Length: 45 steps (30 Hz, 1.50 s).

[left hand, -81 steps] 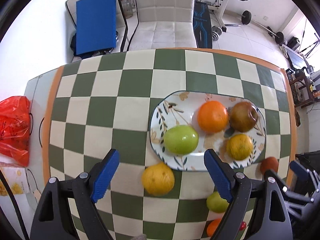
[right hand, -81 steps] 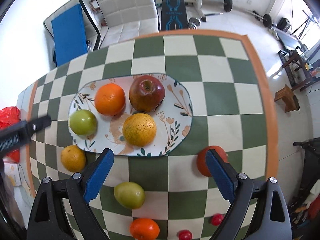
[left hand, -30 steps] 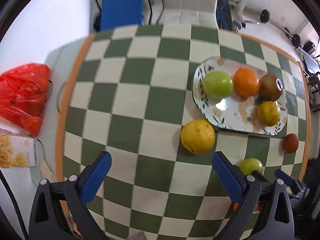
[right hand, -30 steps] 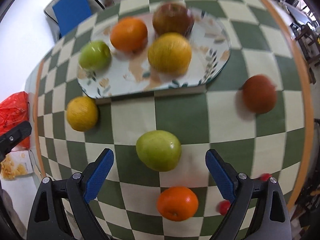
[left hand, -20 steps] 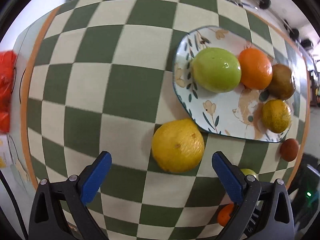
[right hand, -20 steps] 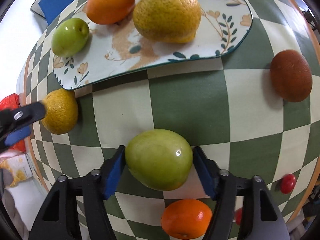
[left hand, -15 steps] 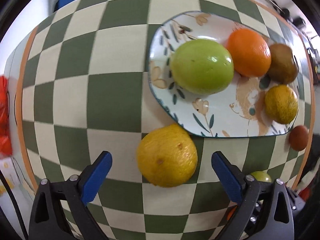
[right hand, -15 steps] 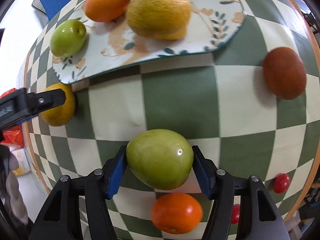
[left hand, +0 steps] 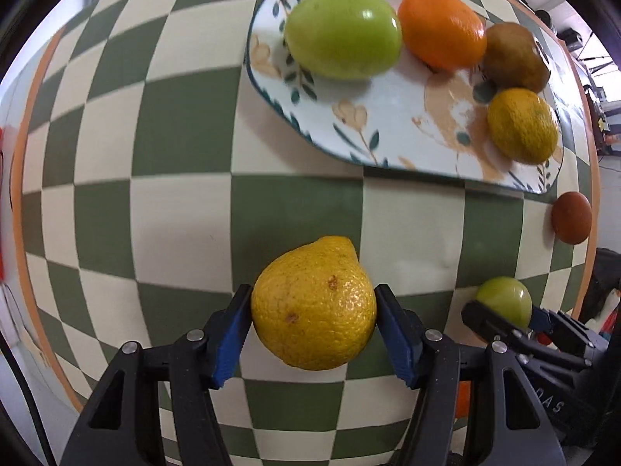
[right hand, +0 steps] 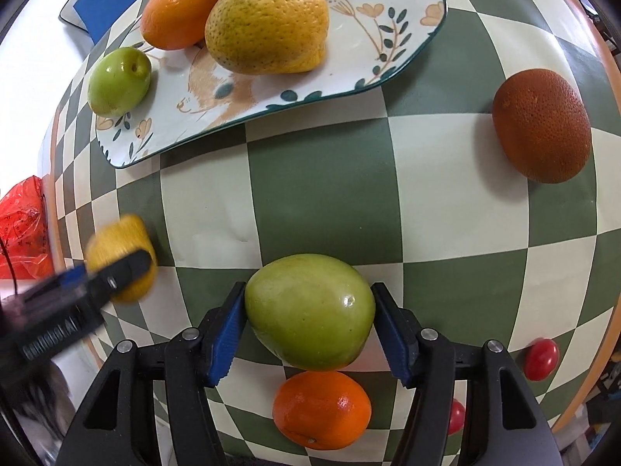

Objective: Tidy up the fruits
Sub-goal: 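Carry the green apple and lemon onto the plate and open both grippers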

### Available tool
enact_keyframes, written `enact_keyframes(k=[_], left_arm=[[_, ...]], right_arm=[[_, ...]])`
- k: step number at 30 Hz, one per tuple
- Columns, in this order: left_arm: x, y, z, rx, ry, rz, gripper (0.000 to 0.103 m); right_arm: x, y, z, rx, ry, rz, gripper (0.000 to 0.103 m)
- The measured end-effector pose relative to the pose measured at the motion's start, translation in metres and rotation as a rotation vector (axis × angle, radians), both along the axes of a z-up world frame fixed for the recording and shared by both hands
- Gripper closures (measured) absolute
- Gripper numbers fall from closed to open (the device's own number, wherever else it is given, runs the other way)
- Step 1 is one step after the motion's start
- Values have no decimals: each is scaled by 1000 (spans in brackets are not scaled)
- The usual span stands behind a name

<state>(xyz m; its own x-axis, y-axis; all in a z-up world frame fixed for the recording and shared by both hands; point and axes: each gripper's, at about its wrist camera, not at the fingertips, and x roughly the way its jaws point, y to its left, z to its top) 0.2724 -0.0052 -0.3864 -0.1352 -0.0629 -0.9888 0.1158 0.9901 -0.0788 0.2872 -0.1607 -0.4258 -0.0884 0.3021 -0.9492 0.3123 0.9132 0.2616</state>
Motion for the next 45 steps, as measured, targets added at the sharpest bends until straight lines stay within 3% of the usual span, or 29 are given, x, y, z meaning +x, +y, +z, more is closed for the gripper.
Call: enact_keyframes(k=[11, 14, 17, 20, 24, 27, 33, 38, 44, 45], left_arm=[[-18, -20, 3, 24, -37, -40, 43], [-12, -20, 14, -13, -40, -22, 43], [-6, -25, 40, -89, -59, 14, 43], [8, -33, 67, -150, -89, 31, 43], [56, -40, 86, -194, -104, 51, 43], [84, -41, 83, -176, -94, 50, 43], [122, -47, 64, -118, -59, 15, 43], [130, -47, 46, -100, -1, 25, 42], [130, -50, 51, -95, -32, 21, 42], [130, -49, 53, -99, -35, 24, 38]], right_arm=[[7, 8, 4, -27, 9, 58, 38], [6, 8, 6, -32, 4, 61, 38], [4, -3, 13, 44, 5, -6, 38], [7, -23, 35, 101, -38, -81, 38], [30, -53, 68, 126, -123, -160, 38], [62, -75, 80, 84, -165, -193, 38], [114, -101, 71, 2, -170, -214, 38], [128, -106, 54, -23, -148, -201, 38], [125, -106, 33, -29, -118, -193, 37], [124, -107, 34, -16, -126, -196, 36]])
